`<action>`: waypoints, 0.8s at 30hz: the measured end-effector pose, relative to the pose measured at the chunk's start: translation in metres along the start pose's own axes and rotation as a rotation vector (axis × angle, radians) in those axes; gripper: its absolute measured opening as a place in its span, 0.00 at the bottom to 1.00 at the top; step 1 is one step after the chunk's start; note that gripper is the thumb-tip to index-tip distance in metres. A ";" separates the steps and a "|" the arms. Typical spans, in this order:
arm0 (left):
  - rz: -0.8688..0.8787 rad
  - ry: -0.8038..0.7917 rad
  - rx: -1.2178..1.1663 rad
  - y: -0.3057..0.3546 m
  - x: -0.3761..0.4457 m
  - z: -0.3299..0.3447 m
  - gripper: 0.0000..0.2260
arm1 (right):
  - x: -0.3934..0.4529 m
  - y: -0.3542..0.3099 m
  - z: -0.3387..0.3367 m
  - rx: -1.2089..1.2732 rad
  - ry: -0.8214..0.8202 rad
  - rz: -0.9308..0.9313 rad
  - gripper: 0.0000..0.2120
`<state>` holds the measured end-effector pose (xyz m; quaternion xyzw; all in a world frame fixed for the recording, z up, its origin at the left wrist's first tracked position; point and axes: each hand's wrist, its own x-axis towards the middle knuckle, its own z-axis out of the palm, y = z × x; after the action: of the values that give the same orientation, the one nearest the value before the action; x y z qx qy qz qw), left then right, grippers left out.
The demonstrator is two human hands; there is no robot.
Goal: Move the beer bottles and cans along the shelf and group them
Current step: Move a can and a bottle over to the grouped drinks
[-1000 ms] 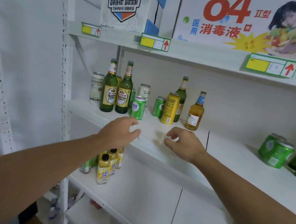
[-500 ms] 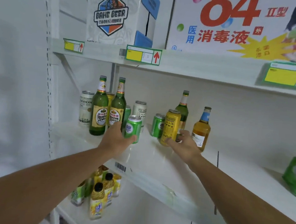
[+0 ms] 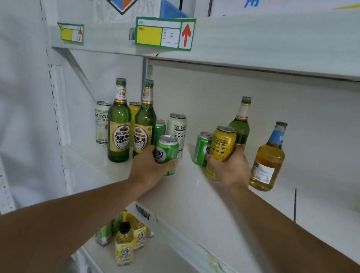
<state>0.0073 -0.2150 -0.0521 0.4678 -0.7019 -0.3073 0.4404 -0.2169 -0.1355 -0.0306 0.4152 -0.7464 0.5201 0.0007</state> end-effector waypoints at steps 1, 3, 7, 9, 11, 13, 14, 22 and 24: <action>0.010 -0.005 0.000 0.000 -0.001 -0.002 0.23 | -0.001 0.000 -0.002 -0.005 0.009 -0.010 0.33; 0.019 -0.033 -0.003 0.002 -0.004 -0.006 0.23 | -0.004 -0.001 -0.009 -0.013 0.010 -0.026 0.34; 0.046 -0.098 -0.027 0.014 -0.017 -0.013 0.20 | -0.018 -0.008 -0.031 -0.009 -0.004 -0.024 0.30; 0.056 -0.113 -0.067 0.026 -0.027 -0.018 0.18 | -0.027 -0.014 -0.047 -0.015 0.007 -0.022 0.28; 0.097 -0.138 -0.070 0.039 -0.038 -0.022 0.15 | -0.040 -0.020 -0.068 -0.008 0.023 -0.016 0.27; 0.146 -0.172 -0.083 0.050 -0.051 -0.026 0.14 | -0.057 -0.025 -0.091 -0.007 0.041 -0.020 0.28; 0.159 -0.182 -0.101 0.054 -0.058 -0.028 0.15 | -0.068 -0.026 -0.101 -0.006 0.050 -0.022 0.28; 0.197 -0.356 -0.253 0.082 -0.137 -0.001 0.18 | -0.172 -0.018 -0.197 -0.059 0.141 0.072 0.29; 0.200 -0.393 -0.278 0.095 -0.160 0.008 0.18 | -0.193 -0.014 -0.222 -0.098 0.170 0.089 0.28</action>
<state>-0.0092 -0.0310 -0.0283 0.2626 -0.7677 -0.4408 0.3838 -0.1770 0.1551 -0.0016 0.3357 -0.7859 0.5158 0.0610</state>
